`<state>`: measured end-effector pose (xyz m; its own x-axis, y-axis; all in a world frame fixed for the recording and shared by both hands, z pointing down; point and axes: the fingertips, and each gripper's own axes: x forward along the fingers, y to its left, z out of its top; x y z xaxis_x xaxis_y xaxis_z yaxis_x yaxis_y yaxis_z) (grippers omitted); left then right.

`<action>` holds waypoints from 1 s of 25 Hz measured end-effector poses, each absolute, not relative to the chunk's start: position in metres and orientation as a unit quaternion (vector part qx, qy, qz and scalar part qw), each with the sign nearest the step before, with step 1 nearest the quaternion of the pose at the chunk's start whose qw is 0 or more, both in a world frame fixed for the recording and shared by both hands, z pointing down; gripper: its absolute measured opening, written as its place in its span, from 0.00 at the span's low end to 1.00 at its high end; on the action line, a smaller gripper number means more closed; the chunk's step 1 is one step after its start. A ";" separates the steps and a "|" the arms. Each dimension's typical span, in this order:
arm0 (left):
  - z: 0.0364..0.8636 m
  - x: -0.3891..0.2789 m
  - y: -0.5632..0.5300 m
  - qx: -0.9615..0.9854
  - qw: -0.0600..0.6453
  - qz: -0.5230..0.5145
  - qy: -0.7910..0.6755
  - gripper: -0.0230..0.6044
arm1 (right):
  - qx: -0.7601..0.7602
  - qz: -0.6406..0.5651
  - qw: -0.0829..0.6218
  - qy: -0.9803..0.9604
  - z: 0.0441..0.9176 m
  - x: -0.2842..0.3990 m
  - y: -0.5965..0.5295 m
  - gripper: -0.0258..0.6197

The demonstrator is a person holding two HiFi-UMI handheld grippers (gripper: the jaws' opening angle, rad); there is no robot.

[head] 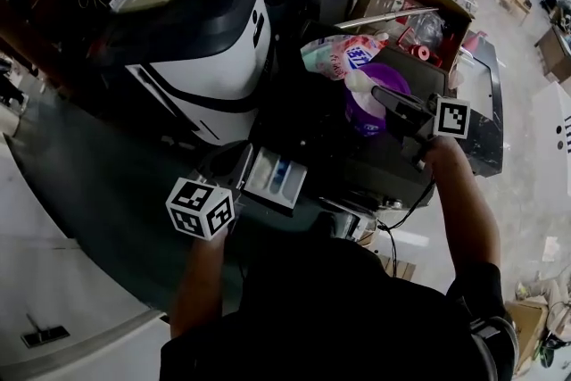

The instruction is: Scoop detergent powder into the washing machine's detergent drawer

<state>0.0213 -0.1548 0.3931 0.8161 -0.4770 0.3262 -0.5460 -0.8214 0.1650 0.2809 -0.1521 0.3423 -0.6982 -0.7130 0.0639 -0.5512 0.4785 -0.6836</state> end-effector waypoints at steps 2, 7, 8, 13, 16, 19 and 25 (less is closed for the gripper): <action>0.396 0.004 -0.150 0.944 0.131 0.134 -0.273 0.05 | -0.360 -0.355 0.120 0.855 0.340 0.256 -0.149 0.07; 0.399 -0.036 -0.138 0.943 0.135 0.123 -0.277 0.05 | -0.335 -0.372 0.132 0.856 0.343 0.192 -0.134 0.07; 0.399 -0.044 -0.135 0.943 0.135 0.120 -0.278 0.05 | -0.330 -0.374 0.132 0.856 0.345 0.179 -0.130 0.07; 0.407 -0.078 -0.122 0.942 0.136 0.114 -0.283 0.05 | -0.310 -0.390 0.130 0.858 0.365 0.122 -0.115 0.07; 0.410 -0.088 -0.117 0.942 0.138 0.108 -0.286 0.05 | -0.296 -0.401 0.129 0.857 0.380 0.096 -0.109 0.07; 0.415 -0.095 -0.116 0.940 0.142 0.103 -0.294 0.05 | -0.287 -0.408 0.120 0.858 0.399 0.075 -0.106 0.07; 0.426 -0.097 -0.119 0.934 0.155 0.104 -0.304 0.05 | -0.287 -0.423 0.088 0.855 0.441 0.052 -0.109 0.07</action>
<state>-0.0975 -0.1192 0.4264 0.7940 -0.5352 0.2882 -0.5996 -0.7675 0.2267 0.0515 -0.1088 0.4412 -0.8201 -0.5649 0.0918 -0.4159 0.4781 -0.7736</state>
